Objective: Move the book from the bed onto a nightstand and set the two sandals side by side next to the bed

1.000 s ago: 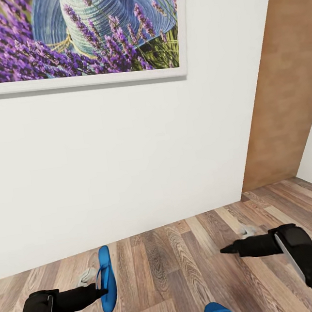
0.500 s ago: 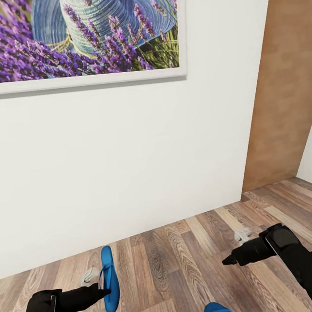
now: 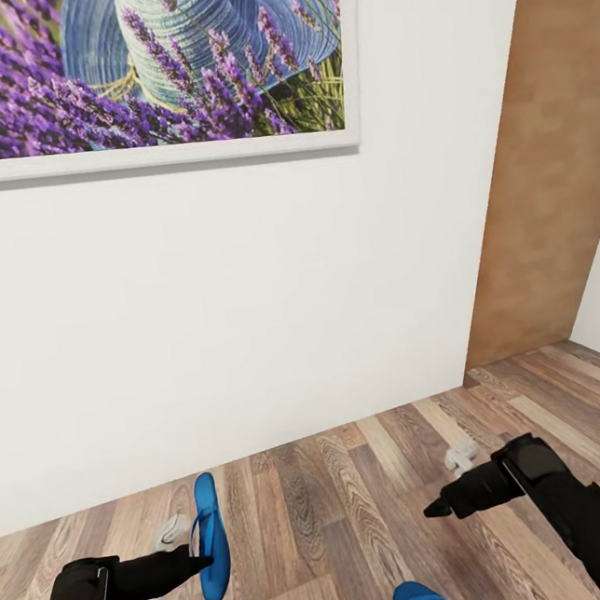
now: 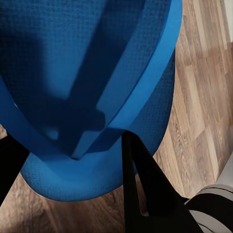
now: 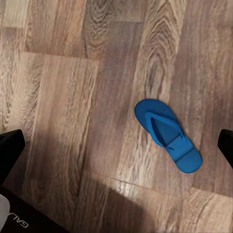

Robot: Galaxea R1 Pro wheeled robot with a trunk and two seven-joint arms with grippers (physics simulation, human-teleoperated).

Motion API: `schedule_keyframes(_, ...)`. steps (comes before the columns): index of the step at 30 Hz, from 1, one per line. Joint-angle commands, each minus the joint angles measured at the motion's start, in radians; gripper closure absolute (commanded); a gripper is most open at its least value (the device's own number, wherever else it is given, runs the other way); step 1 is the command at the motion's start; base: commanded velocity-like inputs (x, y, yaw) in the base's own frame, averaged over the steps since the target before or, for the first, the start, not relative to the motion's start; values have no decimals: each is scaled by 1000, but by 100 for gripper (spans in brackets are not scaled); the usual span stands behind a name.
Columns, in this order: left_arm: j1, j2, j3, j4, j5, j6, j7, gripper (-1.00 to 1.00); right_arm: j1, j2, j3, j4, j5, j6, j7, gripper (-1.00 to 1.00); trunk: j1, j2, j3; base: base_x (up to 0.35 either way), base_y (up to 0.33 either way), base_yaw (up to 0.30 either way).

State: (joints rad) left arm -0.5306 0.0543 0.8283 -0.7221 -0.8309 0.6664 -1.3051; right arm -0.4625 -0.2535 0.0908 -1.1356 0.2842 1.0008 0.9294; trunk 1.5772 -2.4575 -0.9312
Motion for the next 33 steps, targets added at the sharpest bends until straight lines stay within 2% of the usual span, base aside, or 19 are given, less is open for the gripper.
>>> schedule_keyframes(1,-2,-1,6,-1,-10,10,-10,100,-1,0,2,1,11,1,5,-100,0,-1,-1,0,0,0)
schedule_keyframes(11,-1,-1,7,0,-10,9,-10,100,-1,1,2,83,12,0,-5,-100,0,-1,-1,0,0,0)
schedule_keyframes(33,-2,1,9,1,-10,10,-10,100,-1,2,-20,97,10,-4,-25,-100,0,-1,-1,0,0,0)
